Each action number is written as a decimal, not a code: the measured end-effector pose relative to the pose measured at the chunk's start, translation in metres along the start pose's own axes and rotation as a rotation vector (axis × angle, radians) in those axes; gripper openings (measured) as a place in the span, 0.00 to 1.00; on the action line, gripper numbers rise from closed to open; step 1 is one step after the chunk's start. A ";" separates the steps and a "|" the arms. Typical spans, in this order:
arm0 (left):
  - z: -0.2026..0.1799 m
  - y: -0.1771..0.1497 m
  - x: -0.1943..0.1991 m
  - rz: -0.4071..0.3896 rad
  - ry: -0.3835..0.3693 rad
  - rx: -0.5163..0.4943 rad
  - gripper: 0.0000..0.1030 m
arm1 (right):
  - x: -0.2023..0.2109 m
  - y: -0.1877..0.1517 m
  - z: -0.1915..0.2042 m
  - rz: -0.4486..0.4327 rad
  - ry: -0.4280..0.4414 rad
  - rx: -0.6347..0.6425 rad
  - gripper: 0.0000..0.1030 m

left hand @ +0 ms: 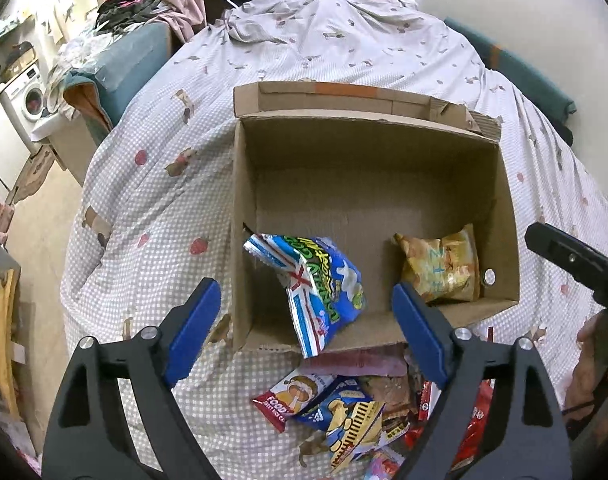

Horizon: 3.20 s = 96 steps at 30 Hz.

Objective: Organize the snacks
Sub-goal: 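Move both grippers back to the snack pile and grasp new bags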

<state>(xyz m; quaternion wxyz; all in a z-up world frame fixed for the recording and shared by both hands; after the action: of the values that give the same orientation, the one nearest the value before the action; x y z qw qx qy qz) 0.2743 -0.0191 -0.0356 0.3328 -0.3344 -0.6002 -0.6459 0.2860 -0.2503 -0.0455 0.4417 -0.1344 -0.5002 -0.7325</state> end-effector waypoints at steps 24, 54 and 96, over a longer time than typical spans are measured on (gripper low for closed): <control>0.044 -0.059 0.037 0.027 0.020 0.145 0.83 | 0.052 -0.042 0.001 -0.012 -0.030 -0.065 0.85; -0.044 -0.114 -0.035 0.213 -0.080 -0.078 0.82 | 0.066 -0.117 -0.032 0.153 -0.061 -0.191 0.85; 0.025 -0.132 0.038 0.178 -0.057 0.078 0.23 | -0.009 -0.164 -0.031 0.475 0.051 -0.349 0.85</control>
<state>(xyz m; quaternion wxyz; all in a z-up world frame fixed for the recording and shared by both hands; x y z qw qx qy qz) 0.1442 0.0125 -0.0759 0.3845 -0.3914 -0.6019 -0.5803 0.1701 -0.2540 -0.1663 0.5835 -0.3032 -0.3099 -0.6867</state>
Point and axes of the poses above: each gripper's, at about its wrist camera, not at the fingertips, and x roughly against the way its jaws point, z to its left, y to its top, the point moved 2 cm from there along -x, roughly the way its jaws point, and after that the axes turned 7 degrees about y, right-handed, at the moved point
